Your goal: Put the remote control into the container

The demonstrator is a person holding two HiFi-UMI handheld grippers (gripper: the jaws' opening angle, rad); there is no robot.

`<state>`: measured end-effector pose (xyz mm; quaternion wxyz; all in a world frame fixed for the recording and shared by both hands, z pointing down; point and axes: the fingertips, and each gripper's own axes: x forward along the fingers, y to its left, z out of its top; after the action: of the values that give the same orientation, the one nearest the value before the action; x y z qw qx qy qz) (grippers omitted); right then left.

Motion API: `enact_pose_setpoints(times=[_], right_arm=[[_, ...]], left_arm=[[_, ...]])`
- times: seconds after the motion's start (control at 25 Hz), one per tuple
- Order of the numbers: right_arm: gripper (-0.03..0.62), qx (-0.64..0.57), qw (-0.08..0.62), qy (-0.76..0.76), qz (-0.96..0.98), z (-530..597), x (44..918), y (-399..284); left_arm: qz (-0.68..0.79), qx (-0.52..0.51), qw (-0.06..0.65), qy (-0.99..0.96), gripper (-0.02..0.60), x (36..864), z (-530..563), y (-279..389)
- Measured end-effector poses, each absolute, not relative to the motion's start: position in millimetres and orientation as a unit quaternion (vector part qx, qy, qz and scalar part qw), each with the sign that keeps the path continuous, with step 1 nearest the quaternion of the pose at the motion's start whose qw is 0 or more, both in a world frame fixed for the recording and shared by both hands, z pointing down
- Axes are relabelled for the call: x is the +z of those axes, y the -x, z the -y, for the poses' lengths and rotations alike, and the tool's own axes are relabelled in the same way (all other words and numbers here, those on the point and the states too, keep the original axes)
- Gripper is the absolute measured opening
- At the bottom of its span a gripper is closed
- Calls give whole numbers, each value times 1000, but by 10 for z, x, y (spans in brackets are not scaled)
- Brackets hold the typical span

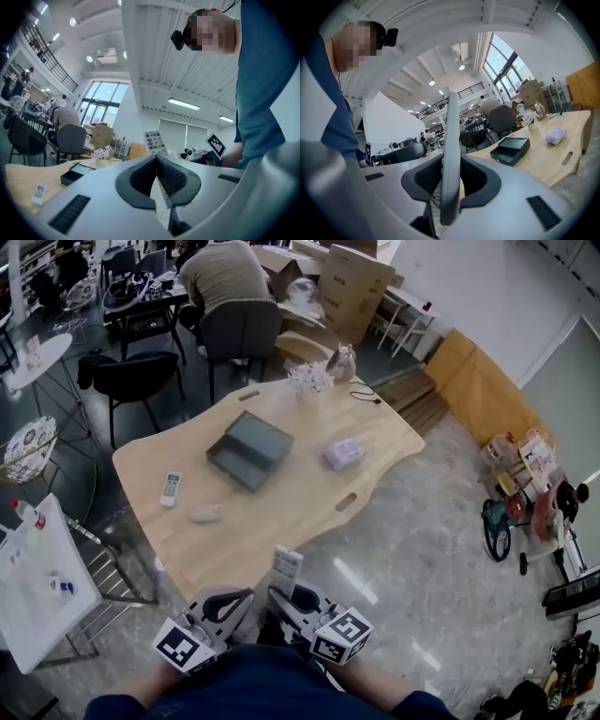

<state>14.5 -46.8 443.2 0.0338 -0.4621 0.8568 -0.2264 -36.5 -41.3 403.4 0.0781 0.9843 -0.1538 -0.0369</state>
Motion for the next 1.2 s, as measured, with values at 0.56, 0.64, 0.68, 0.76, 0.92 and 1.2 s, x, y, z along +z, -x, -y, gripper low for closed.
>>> enact_pose_setpoints(times=[0.56, 0.64, 0.68, 0.76, 0.92, 1.2], right_arm=[[109, -243, 30, 377, -893, 1216, 4528, -739], [109, -241, 28, 370, -897, 1320, 4532, -794], [109, -241, 27, 366, -898, 1374, 4540, -812], [109, -245, 24, 359, -900, 1483, 4571, -838], [109, -256, 19, 353, -900, 1718, 4659, -894], [109, -270, -7, 354, -895, 2176, 4939, -1006]], left_arm=[[259, -28, 63, -963, 31, 4011, 1026, -220], [265, -28, 58, -962, 31, 4021, 1061, -277], [271, -23, 58, -961, 31, 4043, 1081, -288], [280, -15, 63, -958, 31, 4068, 1119, -305], [289, 0, 73, -954, 31, 4083, 1169, -305], [316, 8, 74, -946, 31, 4127, 1293, -161]])
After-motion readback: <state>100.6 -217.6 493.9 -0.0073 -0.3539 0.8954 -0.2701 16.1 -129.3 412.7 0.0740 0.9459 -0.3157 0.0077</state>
